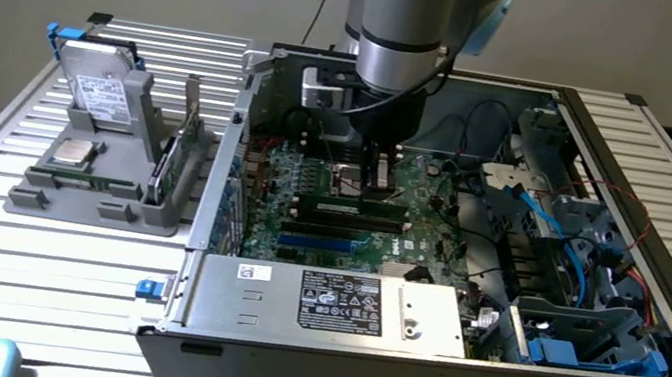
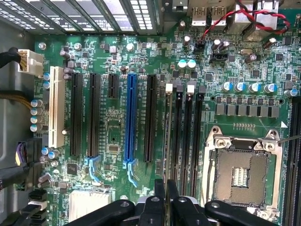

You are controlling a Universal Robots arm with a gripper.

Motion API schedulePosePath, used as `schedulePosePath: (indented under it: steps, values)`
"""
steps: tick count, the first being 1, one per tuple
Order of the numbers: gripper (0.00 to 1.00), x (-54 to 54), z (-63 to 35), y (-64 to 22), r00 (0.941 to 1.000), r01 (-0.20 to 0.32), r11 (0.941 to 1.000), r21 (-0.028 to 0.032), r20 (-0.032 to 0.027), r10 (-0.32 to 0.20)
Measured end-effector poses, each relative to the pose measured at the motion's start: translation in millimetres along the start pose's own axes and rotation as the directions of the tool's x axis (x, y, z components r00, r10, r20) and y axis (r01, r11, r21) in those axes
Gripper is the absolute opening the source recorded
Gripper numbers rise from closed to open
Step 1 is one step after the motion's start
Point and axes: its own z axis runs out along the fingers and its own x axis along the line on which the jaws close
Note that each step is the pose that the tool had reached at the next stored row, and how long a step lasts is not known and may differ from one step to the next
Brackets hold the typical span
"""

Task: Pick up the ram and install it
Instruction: 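Insert the ram into the slot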

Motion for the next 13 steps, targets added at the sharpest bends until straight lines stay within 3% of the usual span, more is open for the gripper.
schedulePosePath:
  steps: [13]
  values:
    - [0.14, 0.4, 1.5, -1.3, 1.0000, 0.009, 1.0000, 0.0004, 0.0031, -0.009]
